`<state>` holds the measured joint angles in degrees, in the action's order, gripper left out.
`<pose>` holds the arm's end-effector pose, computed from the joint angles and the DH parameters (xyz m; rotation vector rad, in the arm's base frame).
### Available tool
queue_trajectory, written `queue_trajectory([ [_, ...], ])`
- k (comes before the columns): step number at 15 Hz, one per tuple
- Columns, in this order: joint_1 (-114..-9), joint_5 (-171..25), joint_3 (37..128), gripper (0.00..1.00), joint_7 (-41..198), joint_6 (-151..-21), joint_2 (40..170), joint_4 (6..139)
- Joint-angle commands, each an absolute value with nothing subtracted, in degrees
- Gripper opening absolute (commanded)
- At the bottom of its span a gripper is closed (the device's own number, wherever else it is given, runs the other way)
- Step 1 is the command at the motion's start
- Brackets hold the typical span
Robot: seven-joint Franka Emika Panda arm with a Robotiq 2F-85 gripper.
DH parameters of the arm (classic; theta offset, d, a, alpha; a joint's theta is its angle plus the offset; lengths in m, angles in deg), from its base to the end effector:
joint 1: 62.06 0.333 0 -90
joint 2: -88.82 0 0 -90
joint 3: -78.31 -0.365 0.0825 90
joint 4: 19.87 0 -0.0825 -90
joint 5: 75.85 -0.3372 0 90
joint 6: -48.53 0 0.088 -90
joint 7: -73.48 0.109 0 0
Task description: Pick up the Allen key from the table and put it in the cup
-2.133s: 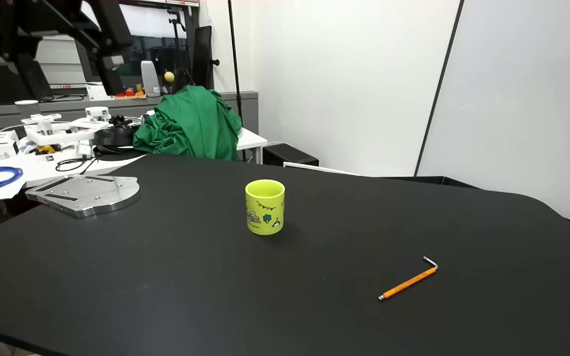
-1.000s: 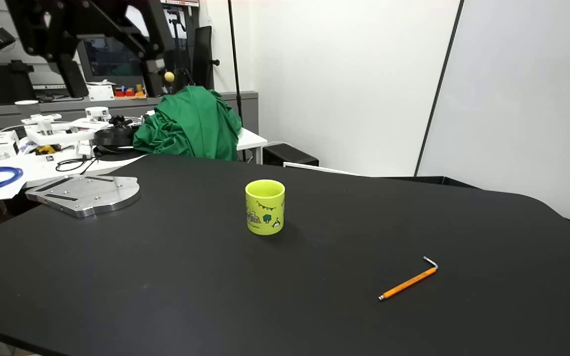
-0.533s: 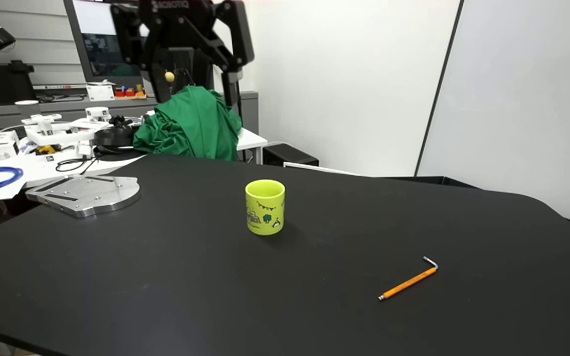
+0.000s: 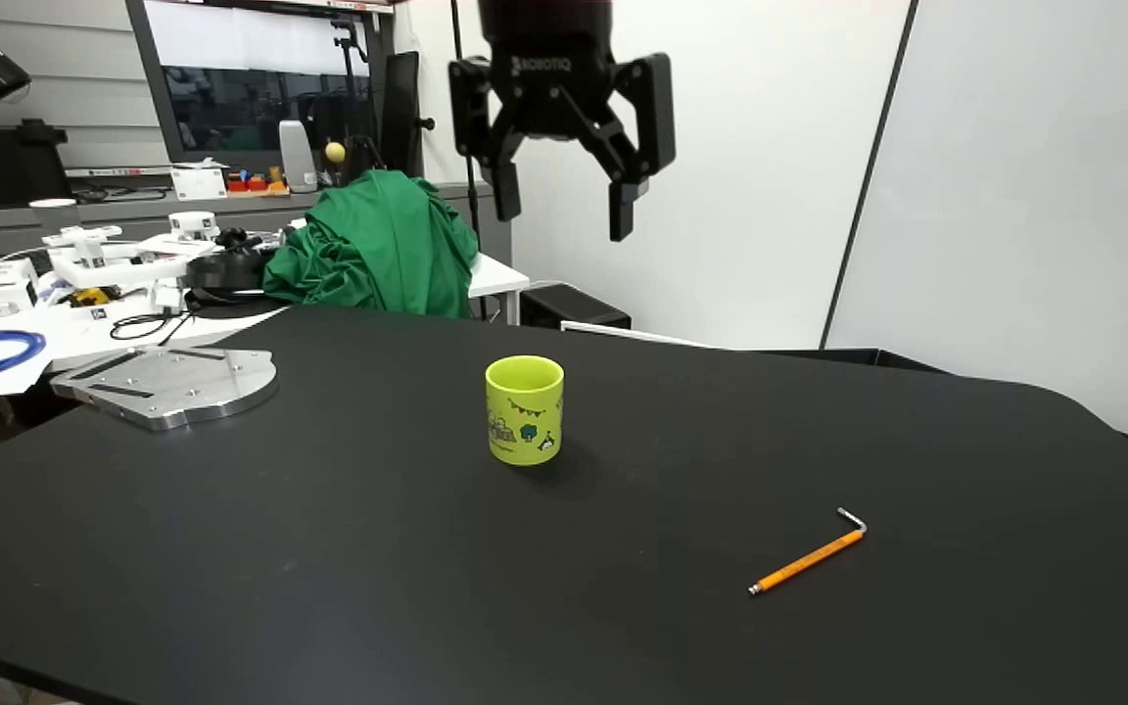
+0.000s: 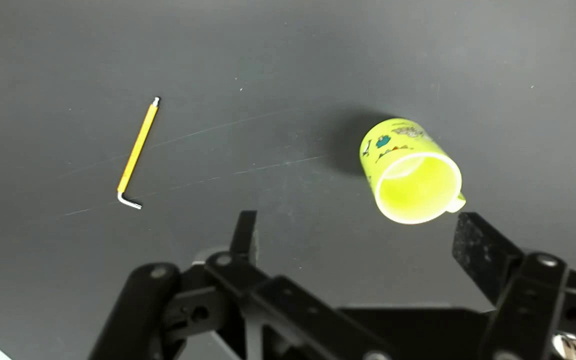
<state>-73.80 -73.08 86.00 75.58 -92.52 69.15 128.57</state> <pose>0.3563 -0.1291 0.4686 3.0593 -0.5227 0.3293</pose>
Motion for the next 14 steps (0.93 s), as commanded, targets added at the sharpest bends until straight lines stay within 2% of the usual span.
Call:
queue_trajectory([
  [1, -75.08, -75.74, 87.11, 1.0, 82.03, -93.76, 78.68, 120.95],
  [14, -77.82, -80.04, 94.33, 1.0, 93.35, -94.31, 101.48, 103.8],
])
